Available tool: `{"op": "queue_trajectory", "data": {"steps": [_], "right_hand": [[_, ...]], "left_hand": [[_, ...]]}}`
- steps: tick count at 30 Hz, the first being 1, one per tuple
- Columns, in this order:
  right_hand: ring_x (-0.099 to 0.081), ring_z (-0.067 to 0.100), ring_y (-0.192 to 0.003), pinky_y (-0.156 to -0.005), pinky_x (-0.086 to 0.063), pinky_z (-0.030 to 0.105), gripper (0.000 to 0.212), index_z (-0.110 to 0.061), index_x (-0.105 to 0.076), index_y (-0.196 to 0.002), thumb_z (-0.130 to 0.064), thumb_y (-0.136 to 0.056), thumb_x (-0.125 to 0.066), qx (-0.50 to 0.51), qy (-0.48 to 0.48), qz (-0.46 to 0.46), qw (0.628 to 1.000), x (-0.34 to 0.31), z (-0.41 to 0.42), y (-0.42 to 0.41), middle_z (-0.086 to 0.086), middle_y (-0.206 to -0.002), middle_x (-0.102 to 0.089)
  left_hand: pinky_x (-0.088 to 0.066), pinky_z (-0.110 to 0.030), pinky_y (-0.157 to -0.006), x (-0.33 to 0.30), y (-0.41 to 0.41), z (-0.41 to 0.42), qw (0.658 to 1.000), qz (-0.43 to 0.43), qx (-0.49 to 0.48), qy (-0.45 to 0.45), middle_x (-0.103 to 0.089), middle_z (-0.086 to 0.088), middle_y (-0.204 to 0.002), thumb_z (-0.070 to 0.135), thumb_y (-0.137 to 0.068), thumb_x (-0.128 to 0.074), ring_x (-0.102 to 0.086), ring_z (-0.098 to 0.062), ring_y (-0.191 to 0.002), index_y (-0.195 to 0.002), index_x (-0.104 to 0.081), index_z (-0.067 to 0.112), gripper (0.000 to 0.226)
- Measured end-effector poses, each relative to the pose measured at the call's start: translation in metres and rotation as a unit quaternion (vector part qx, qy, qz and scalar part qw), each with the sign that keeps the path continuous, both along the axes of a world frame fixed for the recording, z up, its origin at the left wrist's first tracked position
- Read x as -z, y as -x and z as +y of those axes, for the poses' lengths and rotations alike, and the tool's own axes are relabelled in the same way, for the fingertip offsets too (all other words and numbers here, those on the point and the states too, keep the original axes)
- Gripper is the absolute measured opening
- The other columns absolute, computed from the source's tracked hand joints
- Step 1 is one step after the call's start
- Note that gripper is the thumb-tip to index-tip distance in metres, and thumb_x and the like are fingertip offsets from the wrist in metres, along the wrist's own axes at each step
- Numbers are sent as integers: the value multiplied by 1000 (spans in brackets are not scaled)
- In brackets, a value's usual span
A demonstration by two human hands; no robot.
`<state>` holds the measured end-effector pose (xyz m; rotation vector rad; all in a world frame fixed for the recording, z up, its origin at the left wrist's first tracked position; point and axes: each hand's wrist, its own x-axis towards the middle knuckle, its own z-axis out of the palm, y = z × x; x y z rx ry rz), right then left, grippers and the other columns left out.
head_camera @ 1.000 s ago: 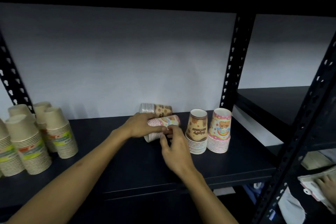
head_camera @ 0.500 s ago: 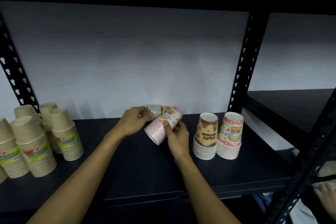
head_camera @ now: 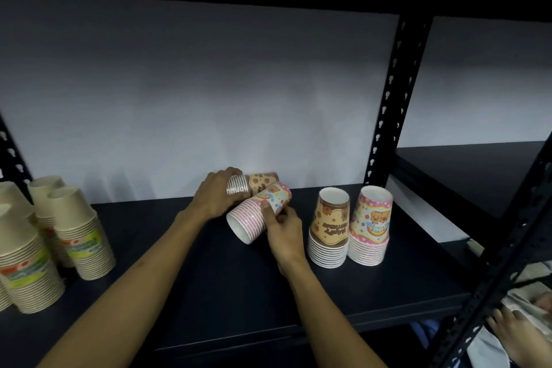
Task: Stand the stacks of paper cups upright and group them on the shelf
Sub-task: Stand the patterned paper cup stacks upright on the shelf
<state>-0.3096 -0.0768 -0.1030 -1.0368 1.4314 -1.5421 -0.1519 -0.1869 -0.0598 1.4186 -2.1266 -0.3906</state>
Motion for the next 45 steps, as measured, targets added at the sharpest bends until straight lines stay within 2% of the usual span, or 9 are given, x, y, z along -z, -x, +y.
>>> {"op": "queue_trajectory", "data": {"steps": [4, 8, 11, 19, 26, 31, 35, 39, 45], "right_hand": [[-66, 13, -106, -98, -54, 40, 53, -13, -57, -128, -47, -88, -67, 3, 4, -9, 1000, 1, -2, 0, -1, -113, -69], [-67, 14, -104, -97, -55, 43, 43, -17, -58, -120, -43, -88, -68, -2, 8, -21, 1000, 1, -3, 1, -2, -109, -70], [-66, 15, -103, -98, -54, 45, 34, -20, -57, -117, -37, -90, -69, -12, 14, -29, 999, -2, 1, 1, -2, -107, -69], [-67, 18, -111, -101, -52, 43, 59, -12, -44, -143, -18, -91, -71, -59, 77, -6, 995, -8, 20, -3, 9, -121, -68], [-63, 6, -117, -90, -52, 17, 70, -17, -33, -150, -8, -90, -69, -104, 133, 73, 983, -11, 42, -7, 4, -130, -62], [-53, -5, -125, -98, -46, 14, 70, -27, -34, -147, -5, -90, -69, -131, 161, 165, 964, -9, 50, -11, -11, -138, -51], [-55, -6, -120, -100, -49, 21, 66, -27, -40, -142, -18, -86, -75, -124, 139, 175, 967, -9, 52, -11, -8, -136, -55], [-55, 4, -117, -94, -50, 25, 84, -27, -35, -140, -41, -73, -84, -80, 120, 204, 968, -7, 51, -12, -8, -134, -49], [-60, 10, -112, -91, -52, 27, 65, -19, -45, -127, -26, -76, -85, -83, 108, 190, 972, -5, 47, -10, -5, -121, -59]], "left_hand": [[-52, -42, -85, 9, -20, 7, 998, 57, -8, 2, -65, 6, -112, 71, -61, -70, -58, -21, -104, -124, -55, 35, 74], [-51, -32, -83, 14, -41, 24, 984, 174, -48, -5, -62, 7, -114, 40, -70, -88, -61, -13, -99, -125, -52, 23, 68], [-48, -24, -80, 21, -55, 35, 971, 229, -68, -24, -60, 5, -114, 35, -69, -90, -61, -7, -95, -122, -49, 22, 68], [-50, -25, -87, 29, -58, 71, 963, 257, -35, -66, -64, 9, -114, 37, -65, -92, -64, -6, -101, -131, -49, 26, 79], [-51, -27, -90, 35, -70, 101, 964, 257, -27, -64, -63, 9, -118, 36, -64, -93, -64, -11, -105, -133, -47, 24, 84], [-45, -14, -80, 37, -75, 120, 969, 243, -26, -50, -60, 13, -118, 36, -65, -93, -62, -6, -102, -133, -45, 25, 83], [-44, -22, -90, 37, -77, 126, 968, 243, -11, -56, -56, 17, -122, 43, -64, -92, -59, -6, -110, -136, -41, 29, 89], [-49, -36, -102, 37, -80, 122, 959, 273, 2, -72, -59, 13, -126, 41, -65, -91, -60, -6, -114, -135, -41, 32, 86], [-50, -43, -104, 41, -82, 116, 954, 285, 2, -91, -66, 6, -126, 49, -59, -91, -64, -10, -115, -127, -51, 24, 82]]}}
